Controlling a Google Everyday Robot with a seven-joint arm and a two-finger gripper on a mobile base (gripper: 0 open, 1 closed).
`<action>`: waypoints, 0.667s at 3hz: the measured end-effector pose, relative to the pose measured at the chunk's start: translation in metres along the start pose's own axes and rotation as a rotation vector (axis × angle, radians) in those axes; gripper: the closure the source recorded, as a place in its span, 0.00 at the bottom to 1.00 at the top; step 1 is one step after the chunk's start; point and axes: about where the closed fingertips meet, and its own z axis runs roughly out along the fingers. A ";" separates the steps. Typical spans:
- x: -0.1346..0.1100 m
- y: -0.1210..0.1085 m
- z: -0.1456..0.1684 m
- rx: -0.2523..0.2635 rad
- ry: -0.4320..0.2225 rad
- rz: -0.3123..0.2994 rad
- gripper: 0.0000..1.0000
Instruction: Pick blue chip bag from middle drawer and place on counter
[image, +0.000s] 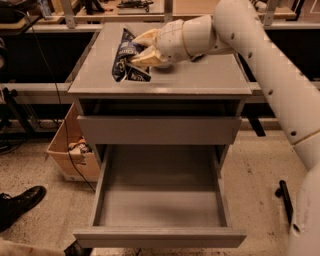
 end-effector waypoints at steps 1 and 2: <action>0.015 -0.010 0.028 0.019 0.014 -0.013 1.00; 0.032 -0.018 0.053 0.037 0.021 0.000 1.00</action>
Offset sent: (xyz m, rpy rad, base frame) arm 0.0708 0.0433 -0.0530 0.0070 -0.0126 -0.0789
